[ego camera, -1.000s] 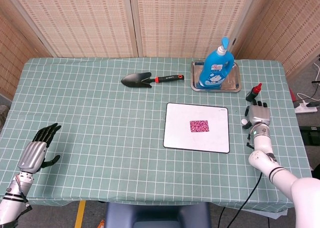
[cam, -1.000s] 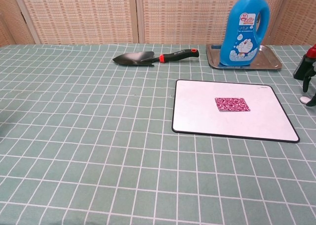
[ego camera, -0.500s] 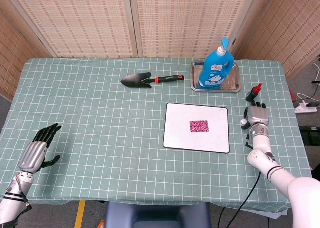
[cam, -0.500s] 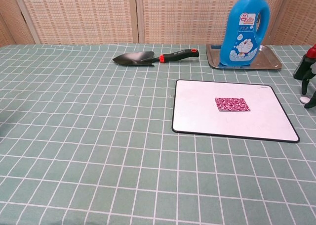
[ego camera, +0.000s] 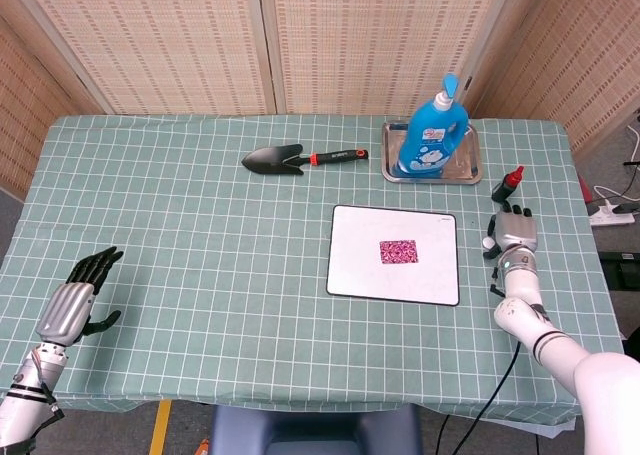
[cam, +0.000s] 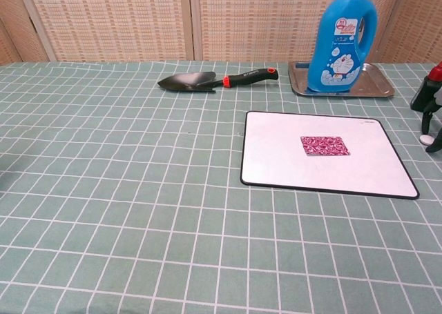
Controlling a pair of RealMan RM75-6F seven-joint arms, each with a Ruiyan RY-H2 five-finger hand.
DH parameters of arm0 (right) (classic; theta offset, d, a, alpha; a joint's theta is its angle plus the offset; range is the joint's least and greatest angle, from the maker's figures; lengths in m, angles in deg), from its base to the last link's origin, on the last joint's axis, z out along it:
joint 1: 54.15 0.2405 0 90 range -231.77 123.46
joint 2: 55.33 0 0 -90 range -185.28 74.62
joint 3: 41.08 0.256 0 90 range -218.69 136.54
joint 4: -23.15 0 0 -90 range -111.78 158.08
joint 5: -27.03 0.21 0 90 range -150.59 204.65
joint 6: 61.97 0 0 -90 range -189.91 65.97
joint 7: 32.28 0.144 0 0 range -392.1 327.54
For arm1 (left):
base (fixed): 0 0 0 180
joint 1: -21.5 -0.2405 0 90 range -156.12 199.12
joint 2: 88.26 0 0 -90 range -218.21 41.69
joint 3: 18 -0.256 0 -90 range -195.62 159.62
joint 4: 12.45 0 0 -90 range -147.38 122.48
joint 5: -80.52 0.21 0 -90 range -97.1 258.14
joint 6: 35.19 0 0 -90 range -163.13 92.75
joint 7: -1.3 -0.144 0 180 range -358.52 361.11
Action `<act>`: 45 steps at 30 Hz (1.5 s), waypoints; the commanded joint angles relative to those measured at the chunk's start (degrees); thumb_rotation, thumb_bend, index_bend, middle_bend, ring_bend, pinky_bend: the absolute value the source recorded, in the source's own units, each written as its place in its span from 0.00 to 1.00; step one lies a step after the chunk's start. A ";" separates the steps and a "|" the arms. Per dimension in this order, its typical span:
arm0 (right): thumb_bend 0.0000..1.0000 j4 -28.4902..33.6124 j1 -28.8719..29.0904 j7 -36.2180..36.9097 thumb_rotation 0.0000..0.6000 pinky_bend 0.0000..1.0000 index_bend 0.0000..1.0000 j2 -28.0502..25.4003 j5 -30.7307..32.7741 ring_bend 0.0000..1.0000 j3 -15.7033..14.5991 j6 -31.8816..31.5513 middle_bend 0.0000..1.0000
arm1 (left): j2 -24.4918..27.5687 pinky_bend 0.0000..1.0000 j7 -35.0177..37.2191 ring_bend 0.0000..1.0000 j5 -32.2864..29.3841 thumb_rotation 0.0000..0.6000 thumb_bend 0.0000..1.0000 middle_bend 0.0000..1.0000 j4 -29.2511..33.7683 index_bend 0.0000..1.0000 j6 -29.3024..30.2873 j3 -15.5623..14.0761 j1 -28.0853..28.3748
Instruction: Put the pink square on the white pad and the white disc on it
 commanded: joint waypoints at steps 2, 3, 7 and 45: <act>0.16 0.07 0.10 -0.34 1.00 0.00 0.46 -0.10 0.57 0.00 -0.15 0.16 0.00 | 0.01 0.00 0.11 0.00 0.06 1.00 0.23 0.00 0.01 0.00 -0.02 -0.06 0.01; 0.17 0.09 0.13 -0.41 1.00 0.00 0.46 -0.11 0.72 0.00 -0.18 0.18 0.00 | -0.02 0.00 0.17 0.00 0.07 1.00 0.23 0.00 -0.02 0.00 -0.03 -0.07 0.02; 0.17 0.23 0.34 -0.80 1.00 0.00 0.45 -0.27 1.62 0.00 -0.29 0.36 0.00 | -0.06 0.00 0.34 0.00 -0.01 1.00 0.23 0.00 -0.21 0.00 -0.30 -0.14 0.08; 0.32 0.82 1.34 -1.21 1.00 0.00 0.51 -0.52 3.66 0.00 -2.01 0.82 0.00 | -0.10 0.00 2.01 0.00 -0.43 1.00 0.23 0.00 -0.64 0.00 -0.96 -0.11 0.27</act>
